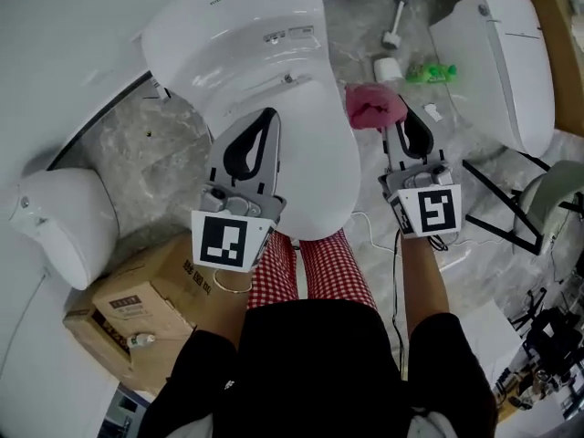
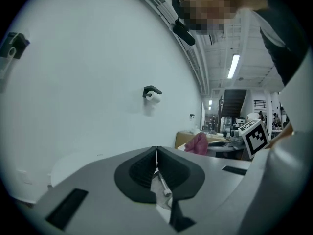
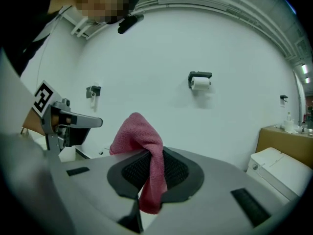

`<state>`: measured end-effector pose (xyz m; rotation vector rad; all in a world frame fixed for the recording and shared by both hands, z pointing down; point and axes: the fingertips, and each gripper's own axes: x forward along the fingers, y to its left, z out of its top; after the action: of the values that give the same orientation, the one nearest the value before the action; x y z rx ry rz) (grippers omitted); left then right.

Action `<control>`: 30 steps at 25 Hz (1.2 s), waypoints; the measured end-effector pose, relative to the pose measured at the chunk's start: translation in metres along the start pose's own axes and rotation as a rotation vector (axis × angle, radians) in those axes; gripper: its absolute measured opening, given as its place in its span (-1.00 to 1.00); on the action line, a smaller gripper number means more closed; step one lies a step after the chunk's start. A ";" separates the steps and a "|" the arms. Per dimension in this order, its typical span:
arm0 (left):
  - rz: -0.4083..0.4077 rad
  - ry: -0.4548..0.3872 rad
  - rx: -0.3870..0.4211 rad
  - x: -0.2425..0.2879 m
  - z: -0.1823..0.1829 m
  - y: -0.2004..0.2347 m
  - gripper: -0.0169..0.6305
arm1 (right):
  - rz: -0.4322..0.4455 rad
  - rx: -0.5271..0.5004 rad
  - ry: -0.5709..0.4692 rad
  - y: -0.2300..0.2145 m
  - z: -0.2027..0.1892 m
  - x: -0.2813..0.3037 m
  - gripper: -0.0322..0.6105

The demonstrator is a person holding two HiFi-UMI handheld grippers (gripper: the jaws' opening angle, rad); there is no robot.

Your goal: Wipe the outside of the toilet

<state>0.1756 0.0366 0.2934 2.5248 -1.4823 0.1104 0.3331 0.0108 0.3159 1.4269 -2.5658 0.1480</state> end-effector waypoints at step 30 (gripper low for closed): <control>-0.380 -0.128 0.186 -0.066 0.199 -0.052 -0.91 | -0.007 0.068 -0.350 0.086 0.235 -0.112 -0.71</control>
<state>0.1802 0.0744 0.0804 2.9646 -1.0454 0.0270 0.2872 0.1057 0.0632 1.6118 -2.8542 -0.0190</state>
